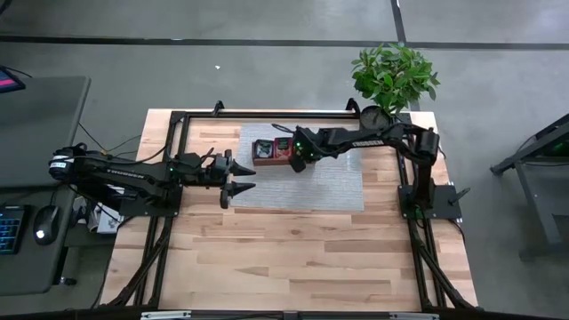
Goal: Pick & Place Tea
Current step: Put the yellow tea bag into the right section of the wooden organizer, then return to Home Position
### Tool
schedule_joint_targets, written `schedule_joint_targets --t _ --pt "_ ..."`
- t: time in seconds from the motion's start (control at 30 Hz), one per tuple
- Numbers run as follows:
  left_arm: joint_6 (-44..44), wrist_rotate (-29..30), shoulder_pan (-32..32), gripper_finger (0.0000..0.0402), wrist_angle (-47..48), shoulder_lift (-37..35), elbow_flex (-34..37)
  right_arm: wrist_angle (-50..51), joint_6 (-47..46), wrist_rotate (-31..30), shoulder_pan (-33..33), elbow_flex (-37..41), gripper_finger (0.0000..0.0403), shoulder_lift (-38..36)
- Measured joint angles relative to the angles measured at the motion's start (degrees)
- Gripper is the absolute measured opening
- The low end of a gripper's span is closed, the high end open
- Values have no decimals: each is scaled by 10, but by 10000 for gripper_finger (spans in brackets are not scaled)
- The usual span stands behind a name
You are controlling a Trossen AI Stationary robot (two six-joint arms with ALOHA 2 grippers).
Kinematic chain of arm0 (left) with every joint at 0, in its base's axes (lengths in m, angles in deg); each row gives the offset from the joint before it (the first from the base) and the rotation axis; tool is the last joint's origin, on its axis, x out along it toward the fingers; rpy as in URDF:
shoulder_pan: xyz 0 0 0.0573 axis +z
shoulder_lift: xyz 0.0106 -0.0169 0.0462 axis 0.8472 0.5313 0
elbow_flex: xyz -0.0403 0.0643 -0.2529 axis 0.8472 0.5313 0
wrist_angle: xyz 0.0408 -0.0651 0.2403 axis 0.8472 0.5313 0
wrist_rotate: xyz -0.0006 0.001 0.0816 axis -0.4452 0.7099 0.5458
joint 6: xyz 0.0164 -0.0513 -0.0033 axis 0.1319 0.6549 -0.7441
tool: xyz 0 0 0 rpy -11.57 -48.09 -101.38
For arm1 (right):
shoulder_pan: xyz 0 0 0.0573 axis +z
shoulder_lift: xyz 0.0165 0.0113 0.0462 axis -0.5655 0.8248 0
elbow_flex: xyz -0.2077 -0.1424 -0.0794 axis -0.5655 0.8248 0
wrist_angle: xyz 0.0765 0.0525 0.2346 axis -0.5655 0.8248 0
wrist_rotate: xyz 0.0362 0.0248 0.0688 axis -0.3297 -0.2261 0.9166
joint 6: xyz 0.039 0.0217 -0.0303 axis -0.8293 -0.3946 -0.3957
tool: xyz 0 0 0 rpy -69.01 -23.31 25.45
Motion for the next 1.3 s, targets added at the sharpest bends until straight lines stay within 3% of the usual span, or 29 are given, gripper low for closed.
schedule_joint_targets --t 1.03,1.3 --pt "0 -31 0 199 -4 0 0 28 -18 -19 32 2 0 -66" --pt "-20 -42 0 199 0 -2 0 48 7 0 73 1 0 -139"
